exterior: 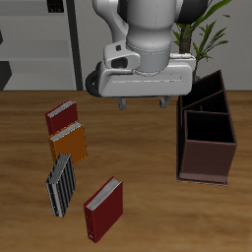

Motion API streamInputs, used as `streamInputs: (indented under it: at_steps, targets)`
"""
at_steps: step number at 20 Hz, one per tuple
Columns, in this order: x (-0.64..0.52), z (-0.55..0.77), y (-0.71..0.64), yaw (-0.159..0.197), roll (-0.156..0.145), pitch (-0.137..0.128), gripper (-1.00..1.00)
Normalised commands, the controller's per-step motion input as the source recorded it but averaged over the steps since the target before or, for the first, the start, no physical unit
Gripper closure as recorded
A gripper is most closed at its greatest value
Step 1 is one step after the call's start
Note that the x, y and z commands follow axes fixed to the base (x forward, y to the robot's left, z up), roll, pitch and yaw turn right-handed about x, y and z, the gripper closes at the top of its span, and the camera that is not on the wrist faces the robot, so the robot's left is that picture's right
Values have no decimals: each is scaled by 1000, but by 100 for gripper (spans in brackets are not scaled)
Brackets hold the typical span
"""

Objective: Place the left red book into the left desk caddy's back compartment and place the striped book into the left desk caddy's left compartment and place the right red book into the left desk caddy's front compartment

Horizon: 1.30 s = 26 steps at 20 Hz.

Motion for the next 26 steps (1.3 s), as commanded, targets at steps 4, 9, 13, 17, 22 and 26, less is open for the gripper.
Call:
streamInputs:
  at_steps: [4, 9, 13, 17, 22, 26]
  targets:
    - [246, -26, -79, -8, 8, -17, -100]
    - [352, -172, -162, -20, 56, 14, -100]
    - [256, -243, -165, -19, 6, 7, -100]
    - [74, -150, -136, -15, 21, -19, -100]
    - [72, -187, -306, -12, 0, -20, -100]
    - [78, -120, -408, -76, -40, -33, -100]
